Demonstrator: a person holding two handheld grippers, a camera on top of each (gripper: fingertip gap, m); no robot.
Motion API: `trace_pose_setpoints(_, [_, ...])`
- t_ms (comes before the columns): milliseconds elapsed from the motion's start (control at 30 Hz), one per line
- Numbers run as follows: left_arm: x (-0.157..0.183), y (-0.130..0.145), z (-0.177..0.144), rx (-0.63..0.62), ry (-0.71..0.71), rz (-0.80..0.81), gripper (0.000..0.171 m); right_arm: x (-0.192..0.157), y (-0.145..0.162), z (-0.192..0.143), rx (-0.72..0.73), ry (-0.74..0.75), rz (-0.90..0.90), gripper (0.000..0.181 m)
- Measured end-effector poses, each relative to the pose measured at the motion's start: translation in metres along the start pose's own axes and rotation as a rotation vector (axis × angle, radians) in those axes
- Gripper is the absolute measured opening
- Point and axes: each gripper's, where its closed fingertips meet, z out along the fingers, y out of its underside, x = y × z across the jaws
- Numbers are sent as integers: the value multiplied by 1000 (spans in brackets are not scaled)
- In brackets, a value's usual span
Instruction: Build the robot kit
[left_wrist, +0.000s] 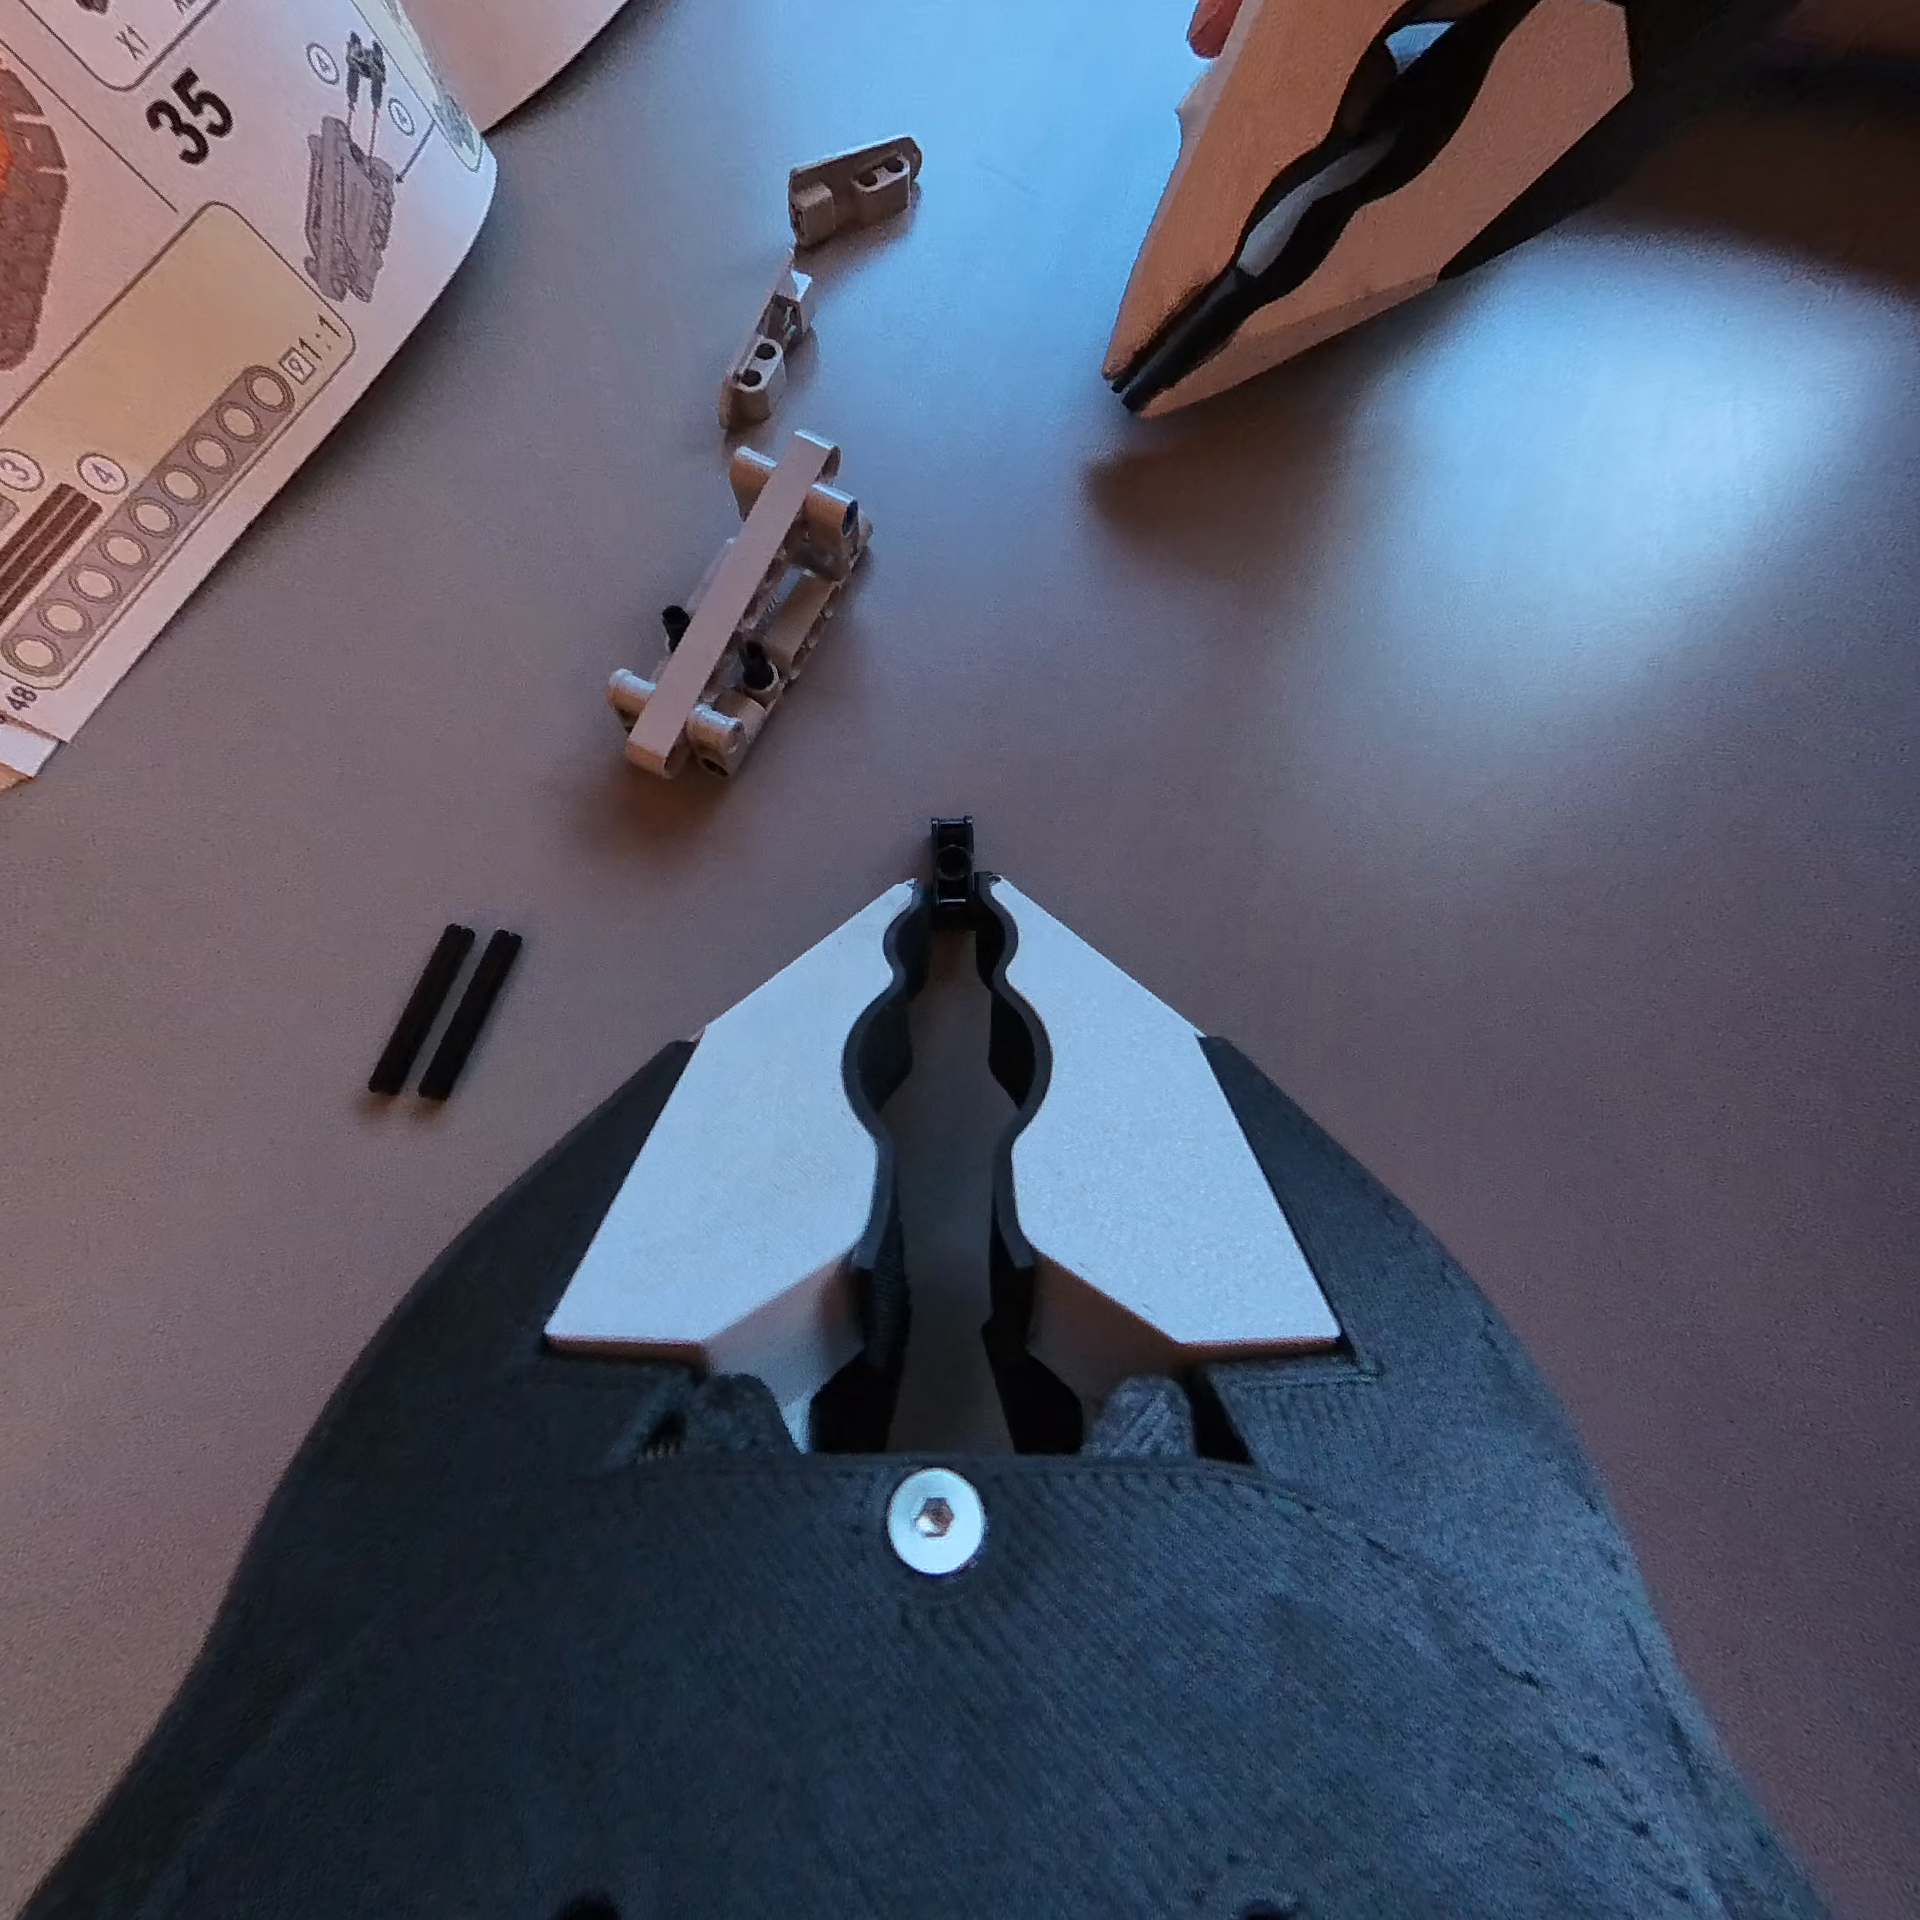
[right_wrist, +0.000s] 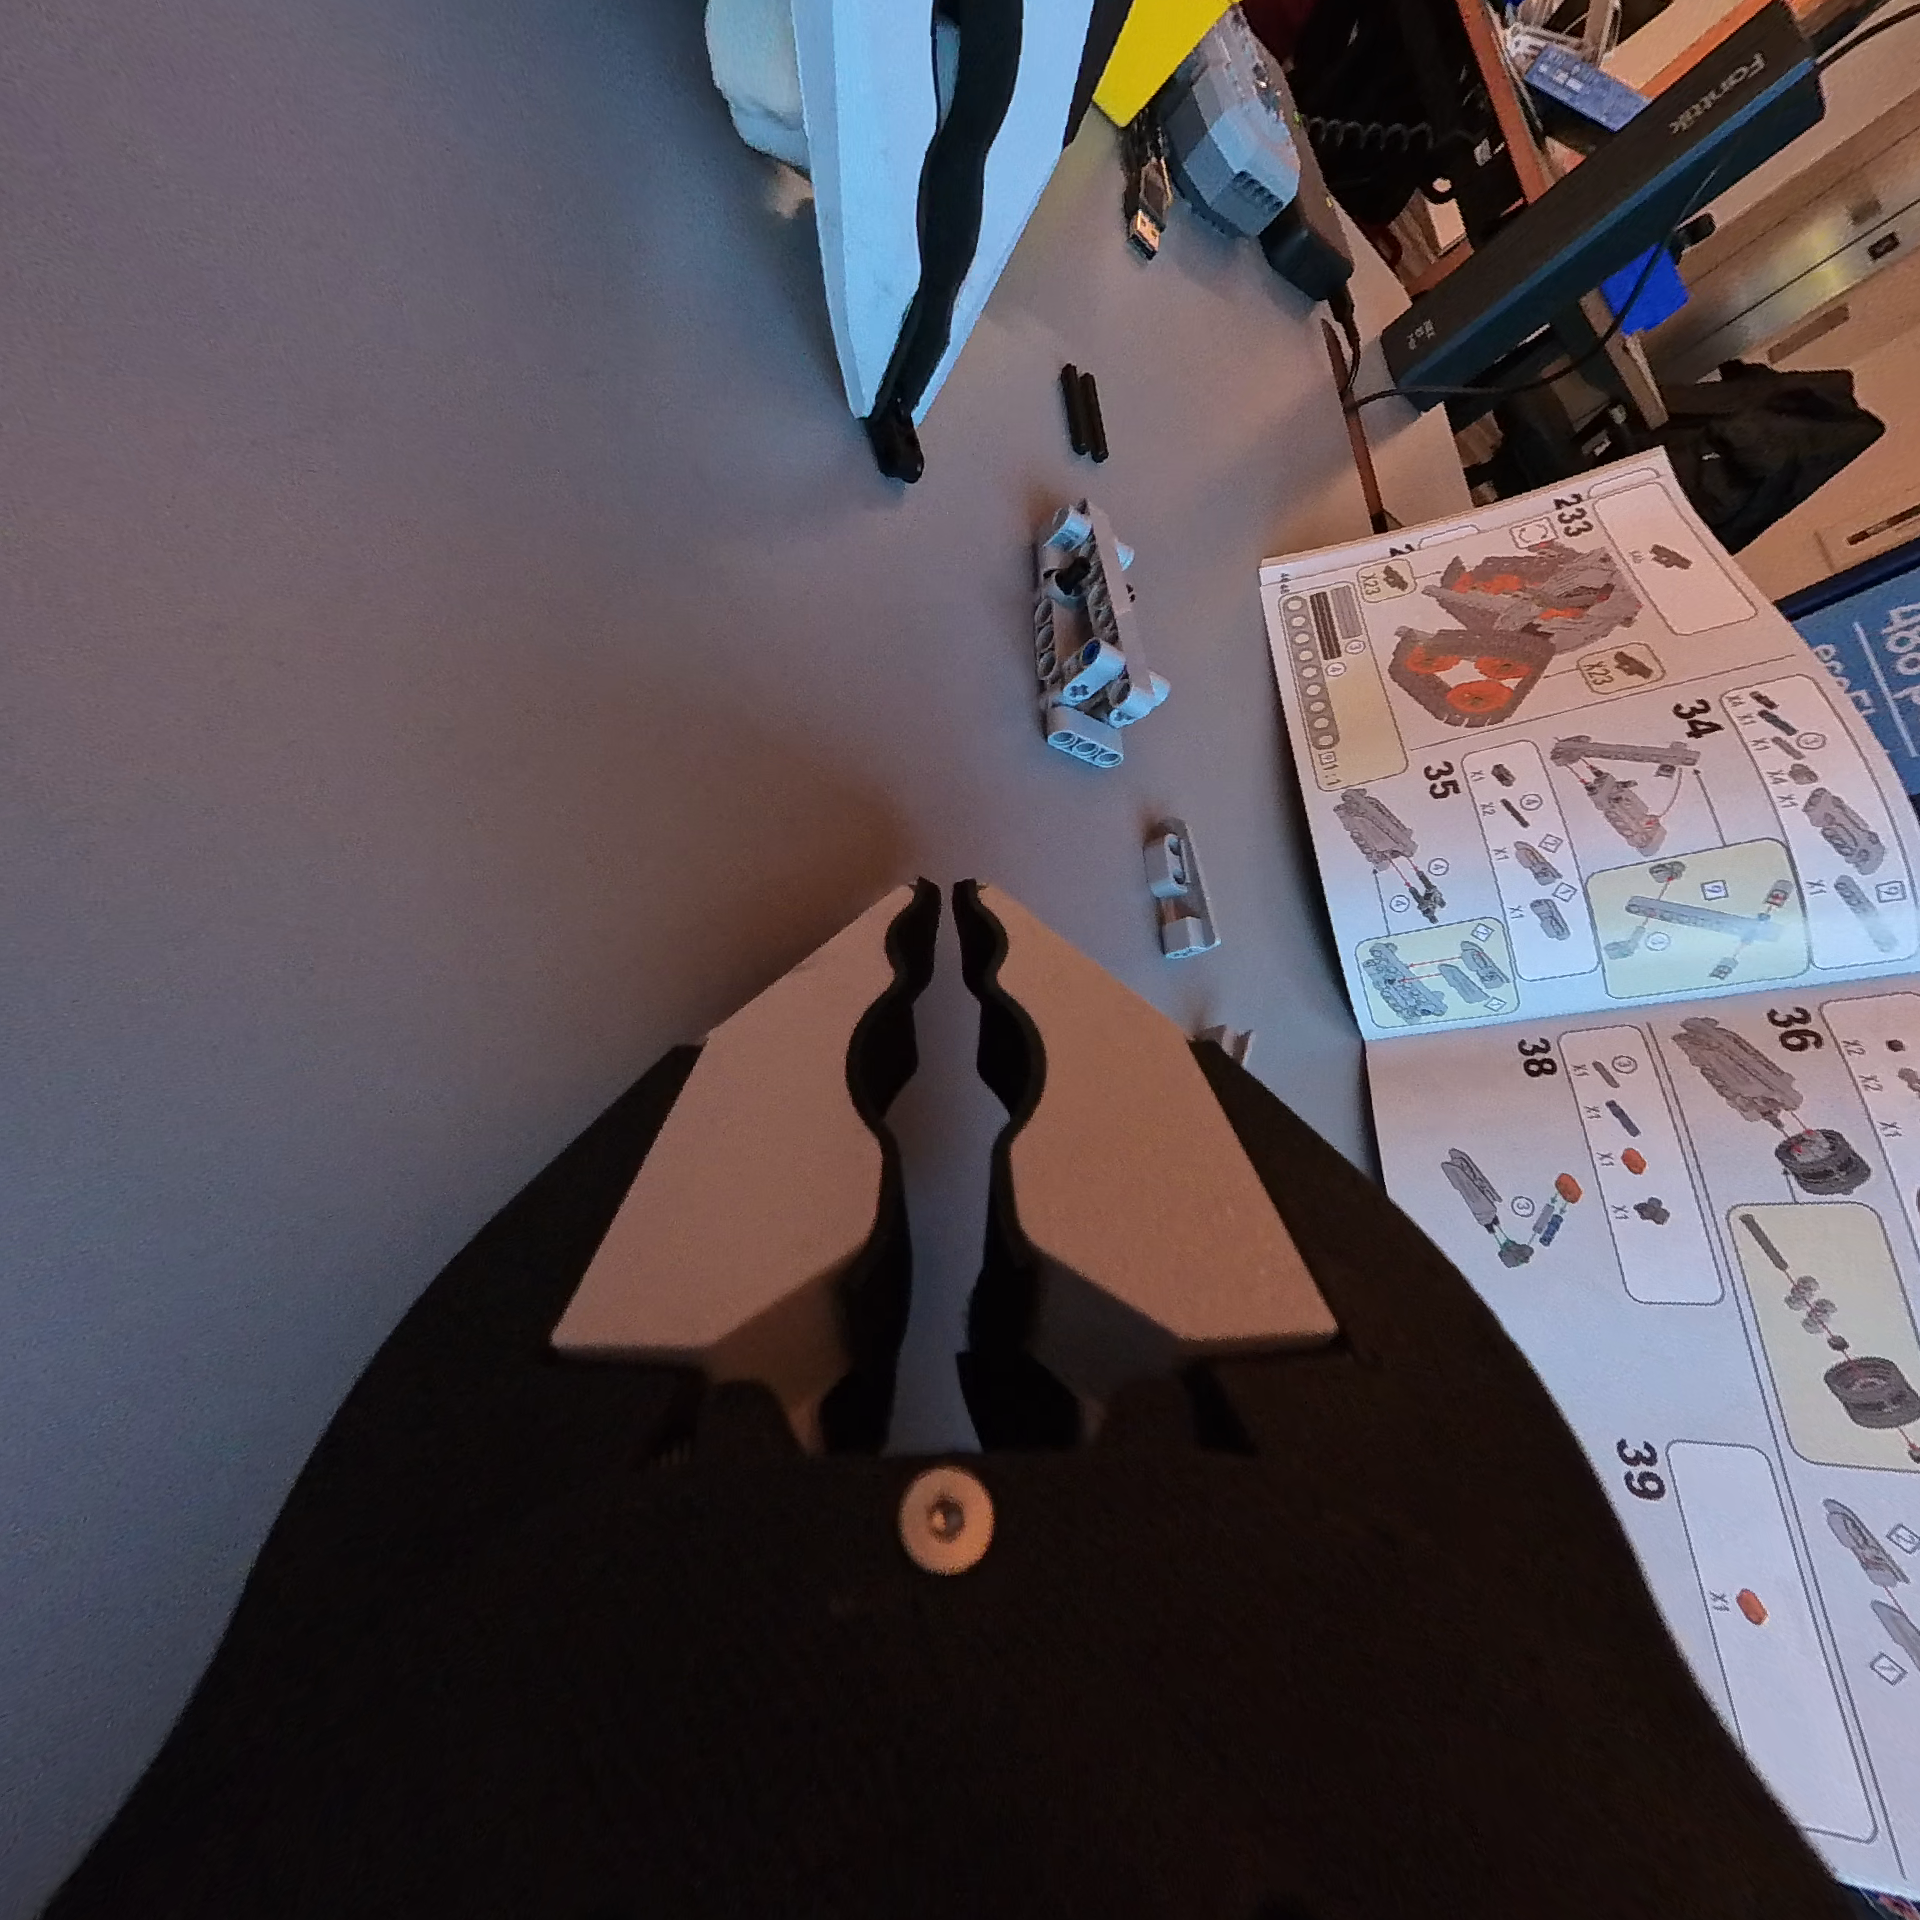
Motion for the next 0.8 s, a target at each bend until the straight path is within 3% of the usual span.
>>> trace_pose_setpoints(800, [7,1,1,-3,-7,117,6,2,2,1,-12,4,7,0])
